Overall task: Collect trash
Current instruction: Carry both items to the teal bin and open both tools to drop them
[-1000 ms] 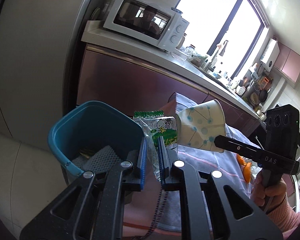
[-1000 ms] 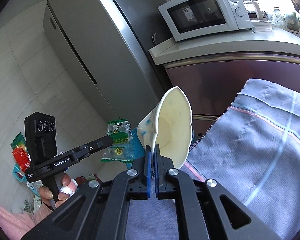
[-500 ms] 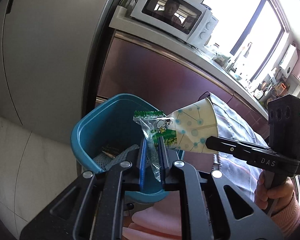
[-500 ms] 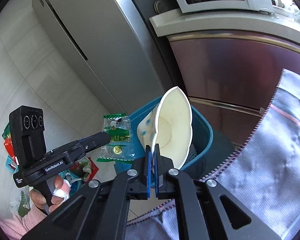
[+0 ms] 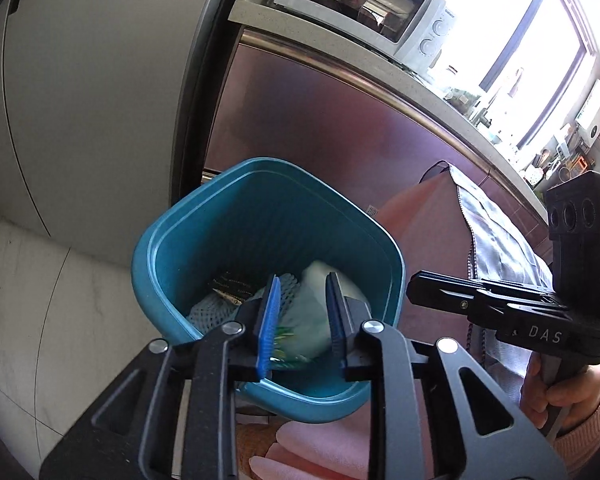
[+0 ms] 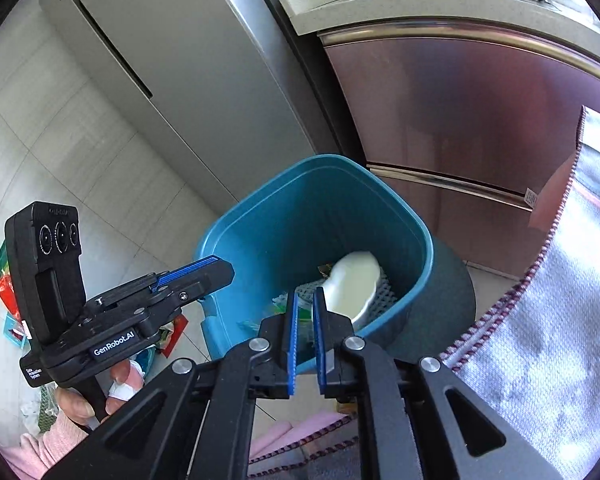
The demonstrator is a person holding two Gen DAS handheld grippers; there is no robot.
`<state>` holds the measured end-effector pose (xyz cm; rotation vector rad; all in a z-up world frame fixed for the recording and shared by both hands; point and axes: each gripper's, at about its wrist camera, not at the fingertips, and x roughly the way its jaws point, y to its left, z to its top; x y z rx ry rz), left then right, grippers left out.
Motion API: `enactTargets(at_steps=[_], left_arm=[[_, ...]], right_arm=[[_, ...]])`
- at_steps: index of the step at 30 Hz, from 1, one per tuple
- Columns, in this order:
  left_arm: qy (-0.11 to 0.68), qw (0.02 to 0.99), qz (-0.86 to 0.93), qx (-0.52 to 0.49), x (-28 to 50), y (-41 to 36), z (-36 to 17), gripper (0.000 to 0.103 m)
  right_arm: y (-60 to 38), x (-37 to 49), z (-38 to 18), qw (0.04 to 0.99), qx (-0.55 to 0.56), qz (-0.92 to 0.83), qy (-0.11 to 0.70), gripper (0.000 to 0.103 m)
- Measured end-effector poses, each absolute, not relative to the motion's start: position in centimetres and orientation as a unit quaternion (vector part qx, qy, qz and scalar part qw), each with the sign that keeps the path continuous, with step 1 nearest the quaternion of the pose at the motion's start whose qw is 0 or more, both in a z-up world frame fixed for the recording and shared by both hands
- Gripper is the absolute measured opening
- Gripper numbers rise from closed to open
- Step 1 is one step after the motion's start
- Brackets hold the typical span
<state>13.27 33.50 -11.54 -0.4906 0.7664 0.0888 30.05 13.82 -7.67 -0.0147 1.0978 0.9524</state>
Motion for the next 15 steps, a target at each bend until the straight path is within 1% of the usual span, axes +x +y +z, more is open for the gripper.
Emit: enactTargets(at_steps=[2,4,6,9,10,12,13,14,15], left_arm=[[0.367,0.899,0.045,-0.233,13.2,33.1,-11.3,0.031],[0.363,0.901,0.043,-0.233,13.0,32.8,-10.9,0.033],[0.358,0.905,0.043,-0.228,12.7,32.3,-10.4,0.04],[0.345,0.912,0.04,-0.218,12.0,31.1,-9.4,0.049],[0.342,0.914,0.038,-0.214,11.8,30.6,-9.0,0.051],[0.334,0.919,0.031,-0.205,11.5,29.4,-8.2,0.061],[0.331,0.922,0.028,-0.2,11.4,28.8,-7.8,0.063],[0.327,0.924,0.023,-0.195,11.2,28.0,-7.5,0.068],[0.323,0.927,0.016,-0.189,11.0,27.2,-7.1,0.071]], right_arm=[[13.3,30.1,-7.7,0.749,-0.001,0.433,0.501,0.008],[12.8,30.1,-7.5,0.752,0.005,0.433,0.496,0.008],[12.0,29.9,-7.2,0.756,0.013,0.434,0.49,0.008],[10.4,29.0,-6.2,0.766,0.023,0.435,0.473,0.018],[9.8,28.8,-5.8,0.768,0.025,0.437,0.468,0.018],[8.4,28.0,-5.0,0.776,0.029,0.437,0.453,0.019],[7.6,27.5,-4.5,0.781,0.03,0.437,0.445,0.021],[6.7,27.0,-4.0,0.786,0.031,0.437,0.436,0.023],[6.0,26.5,-3.4,0.792,0.031,0.435,0.427,0.028]])
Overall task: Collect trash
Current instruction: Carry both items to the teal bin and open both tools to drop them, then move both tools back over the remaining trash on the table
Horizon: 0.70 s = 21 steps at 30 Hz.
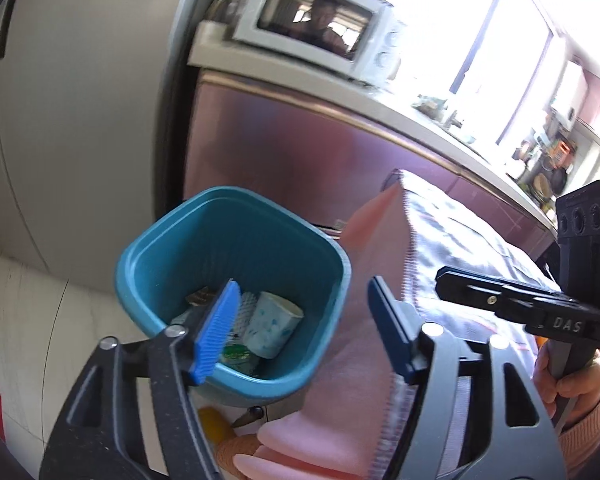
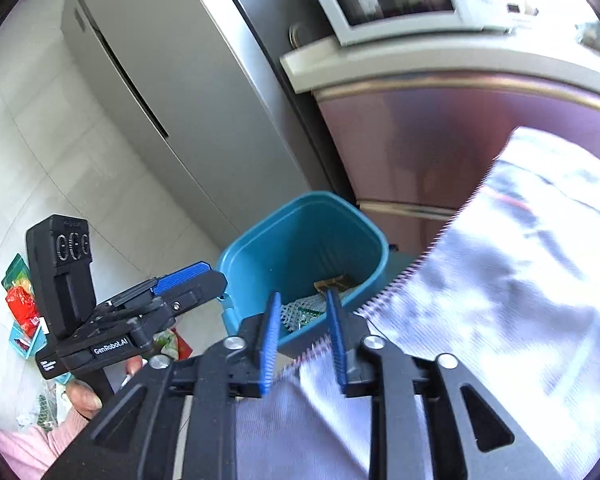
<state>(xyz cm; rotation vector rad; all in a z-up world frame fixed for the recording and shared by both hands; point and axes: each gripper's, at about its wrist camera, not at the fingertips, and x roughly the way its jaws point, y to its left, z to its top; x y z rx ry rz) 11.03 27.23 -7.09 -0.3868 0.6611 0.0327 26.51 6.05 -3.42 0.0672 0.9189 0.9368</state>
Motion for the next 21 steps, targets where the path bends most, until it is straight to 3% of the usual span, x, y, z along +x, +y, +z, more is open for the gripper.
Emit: enactTargets(at_steps=[5,8,21], left_arm=[[0.307,0.938,-0.02,-0.158,10.5,23.1,-5.3,0.083],[0.3,0.942,-0.048,-0.144,10.3,20.5,-4.5,0.086],[0.319,0.926,-0.177,-0.093,10.8,6.4,-4.3,0.088]], right_arm=[[1.0,23.6,-1.0,0.823,0.036,0.42,0.381,0.039],[-2.4,22.3,-0.2,0.84,0.047,0.399,0.365,0.04],[-17.4,15.8,-0.7,0.903,0.103,0.244,0.338,0.042]])
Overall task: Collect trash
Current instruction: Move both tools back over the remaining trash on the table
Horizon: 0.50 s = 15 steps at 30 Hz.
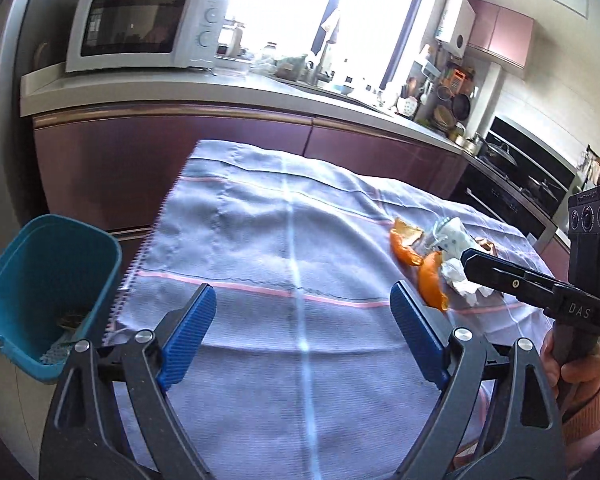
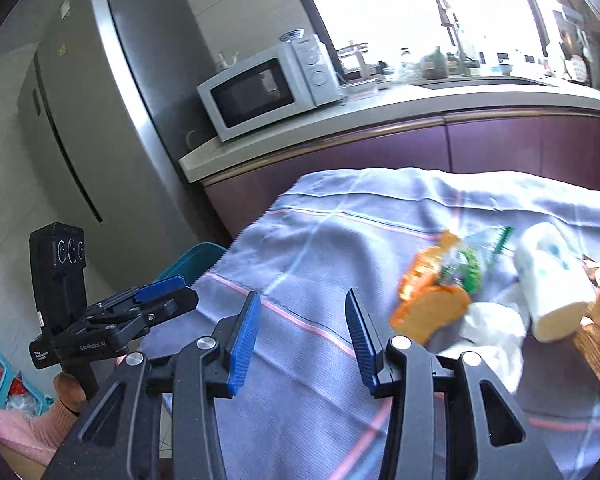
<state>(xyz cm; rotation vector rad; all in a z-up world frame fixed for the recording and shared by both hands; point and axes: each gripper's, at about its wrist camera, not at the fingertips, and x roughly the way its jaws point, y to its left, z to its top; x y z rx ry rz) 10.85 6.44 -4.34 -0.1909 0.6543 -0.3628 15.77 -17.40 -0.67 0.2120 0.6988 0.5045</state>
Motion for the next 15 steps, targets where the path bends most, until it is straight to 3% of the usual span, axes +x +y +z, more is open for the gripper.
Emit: enactTargets(at_steps=[15], left_arm=[[0.352,0.9,-0.254,-0.044,13.0,-2.9,-5.4,0.083]], right_arm=[[-25.9,14.6,-3.6,0.914,0.151,0.141,0.348,0.042]])
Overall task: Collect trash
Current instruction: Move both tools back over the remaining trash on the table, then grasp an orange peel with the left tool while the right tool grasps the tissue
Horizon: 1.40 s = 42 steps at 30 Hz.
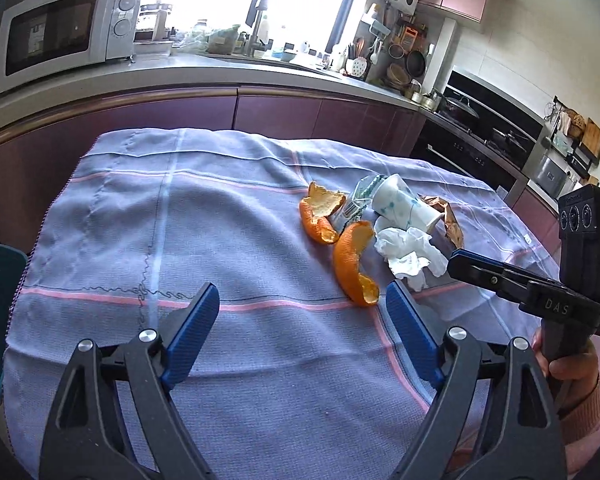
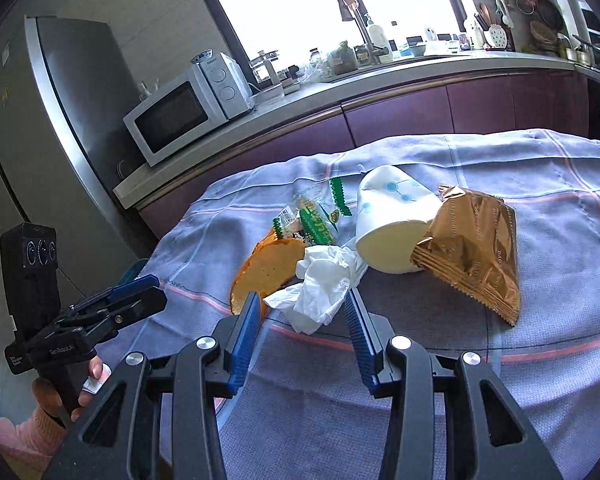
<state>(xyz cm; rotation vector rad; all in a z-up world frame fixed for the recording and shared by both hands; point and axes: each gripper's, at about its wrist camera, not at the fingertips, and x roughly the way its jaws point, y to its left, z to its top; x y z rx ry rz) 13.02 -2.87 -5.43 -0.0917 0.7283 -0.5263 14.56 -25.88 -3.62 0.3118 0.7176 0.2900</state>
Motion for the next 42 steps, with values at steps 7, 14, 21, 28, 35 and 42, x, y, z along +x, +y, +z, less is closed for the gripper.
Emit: enactTargets(at_steps=[7,14,21,28,35,42], left_arm=[[0.363,0.894,-0.26,-0.035,13.6,-5.0,-5.9,0.078],[0.386,0.883,-0.265,-0.027,14.6,-6.7,-6.8,0.067],[0.4,0.875,-0.271,-0.027,15.3,-7.8,-7.2,0.061],[0.414,0.866,-0.279,-0.031,16.1,-8.3,-7.6,0.049],[0.433,0.854,-0.286,-0.042,17.0,-8.7,-8.0,0.032],[0.446,0.845,-0.288,-0.054,17.6,-8.7,-8.4,0.016]], right_arm=[[-26.3,14.8,-4.3,0.911,0.161,0.139,0.354,0.042],[-26.2,15.4,-4.7,0.908,0.169,0.139,0.358,0.042],[-26.3,16.0,-5.0,0.904,0.178,0.142,0.362,0.042],[-26.4,16.6,-5.3,0.9,0.186,0.138,0.368,0.042],[-26.1,17.4,-5.5,0.896,0.188,0.138,0.378,0.042],[-26.2,17.7,-6.0,0.89,0.193,0.139,0.388,0.014]])
